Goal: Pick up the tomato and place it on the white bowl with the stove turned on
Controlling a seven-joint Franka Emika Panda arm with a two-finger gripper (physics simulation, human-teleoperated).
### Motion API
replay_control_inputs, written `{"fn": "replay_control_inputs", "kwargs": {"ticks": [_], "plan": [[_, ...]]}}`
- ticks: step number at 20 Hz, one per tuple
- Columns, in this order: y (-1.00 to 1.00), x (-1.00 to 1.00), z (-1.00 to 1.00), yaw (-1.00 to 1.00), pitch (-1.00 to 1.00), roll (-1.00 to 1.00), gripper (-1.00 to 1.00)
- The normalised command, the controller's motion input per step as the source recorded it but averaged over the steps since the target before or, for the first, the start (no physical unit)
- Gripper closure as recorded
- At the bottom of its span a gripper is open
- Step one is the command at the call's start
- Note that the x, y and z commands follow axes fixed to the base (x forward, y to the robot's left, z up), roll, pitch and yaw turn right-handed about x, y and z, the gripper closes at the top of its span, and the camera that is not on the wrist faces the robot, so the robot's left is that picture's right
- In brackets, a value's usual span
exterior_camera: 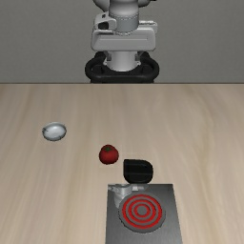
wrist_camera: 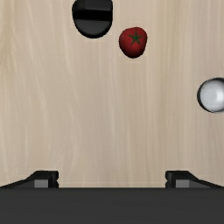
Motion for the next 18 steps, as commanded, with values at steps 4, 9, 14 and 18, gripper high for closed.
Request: {"fn": "replay_control_inputs", "kwargs": {"ticks": [4, 9, 14, 18], "plan": [[-0.25, 0.75, 0.0, 0.0, 0.0, 0.0, -1.0], [0.0, 1.0, 0.0, 0.0, 0.0, 0.0, -1.0], [0.0, 1.0, 0.0, 0.0, 0.0, 0.0, -1.0], [-0.25, 0.75, 0.0, 0.0, 0.0, 0.0, -1.0]]}}
